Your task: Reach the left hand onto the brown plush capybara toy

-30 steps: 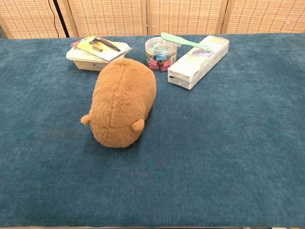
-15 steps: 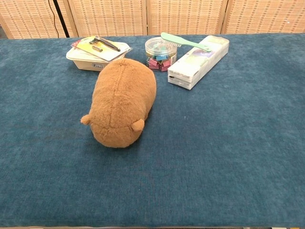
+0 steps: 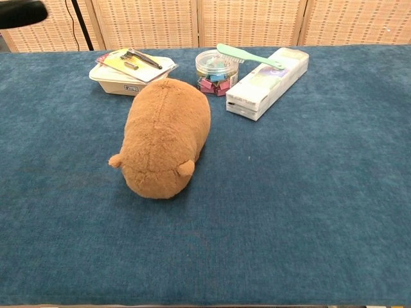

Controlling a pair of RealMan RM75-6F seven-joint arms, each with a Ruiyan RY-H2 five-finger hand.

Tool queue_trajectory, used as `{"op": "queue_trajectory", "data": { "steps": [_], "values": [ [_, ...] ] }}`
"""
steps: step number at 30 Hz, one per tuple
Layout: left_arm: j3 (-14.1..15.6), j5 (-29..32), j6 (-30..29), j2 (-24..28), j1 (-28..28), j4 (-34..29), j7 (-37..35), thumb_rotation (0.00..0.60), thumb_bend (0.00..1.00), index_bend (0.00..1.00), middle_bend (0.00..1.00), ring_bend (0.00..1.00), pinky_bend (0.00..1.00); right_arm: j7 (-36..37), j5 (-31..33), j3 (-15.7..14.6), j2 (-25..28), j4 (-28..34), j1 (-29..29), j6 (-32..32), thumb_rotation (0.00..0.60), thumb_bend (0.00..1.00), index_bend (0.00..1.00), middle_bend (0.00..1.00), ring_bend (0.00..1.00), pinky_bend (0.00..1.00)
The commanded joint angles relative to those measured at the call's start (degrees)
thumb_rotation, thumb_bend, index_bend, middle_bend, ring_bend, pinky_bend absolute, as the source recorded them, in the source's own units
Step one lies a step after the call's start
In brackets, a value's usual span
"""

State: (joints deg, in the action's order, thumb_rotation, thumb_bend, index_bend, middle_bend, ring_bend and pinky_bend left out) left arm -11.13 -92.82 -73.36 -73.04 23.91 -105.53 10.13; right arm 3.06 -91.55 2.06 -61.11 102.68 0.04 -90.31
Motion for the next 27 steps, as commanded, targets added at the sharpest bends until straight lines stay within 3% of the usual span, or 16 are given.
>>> {"op": "queue_trajectory", "data": {
  "steps": [1,5,13,21,27],
  "values": [
    [-2.1,6.6,5.7,-6.1,4.5,-1.1,9.2,0.083,0.00,0.00,0.00,0.00,0.00,0.4,0.2,0.0,0.1,-0.1,0.1,0.3,0.600,0.00,0.00,0.00,0.00,0.00],
    [-3.3,11.1,8.4,-11.0,7.6,0.1,15.7,0.062,0.00,0.00,0.00,0.00,0.00,0.8,0.3,0.0,0.2,-0.1,0.3,0.7,0.600,0.00,0.00,0.00,0.00,0.00],
    [-4.2,18.7,11.3,-19.2,12.3,6.0,21.5,0.059,0.00,0.00,0.00,0.00,0.00,1.7,1.2,0.1,0.6,-0.1,0.5,1.4,0.600,0.00,0.00,0.00,0.00,0.00],
    [-5.8,22.6,13.3,-26.0,16.6,13.3,23.0,0.054,0.00,0.00,0.00,0.00,0.00,2.9,2.1,0.4,1.1,-0.1,0.7,1.8,0.600,0.00,0.00,0.00,0.00,0.00],
    [-5.8,25.1,13.9,-28.0,17.9,16.8,22.7,0.055,0.00,0.00,0.00,0.00,0.00,4.1,3.3,0.8,1.4,-0.5,0.9,2.5,0.600,0.00,0.00,0.00,0.00,0.00]
  ]
}}
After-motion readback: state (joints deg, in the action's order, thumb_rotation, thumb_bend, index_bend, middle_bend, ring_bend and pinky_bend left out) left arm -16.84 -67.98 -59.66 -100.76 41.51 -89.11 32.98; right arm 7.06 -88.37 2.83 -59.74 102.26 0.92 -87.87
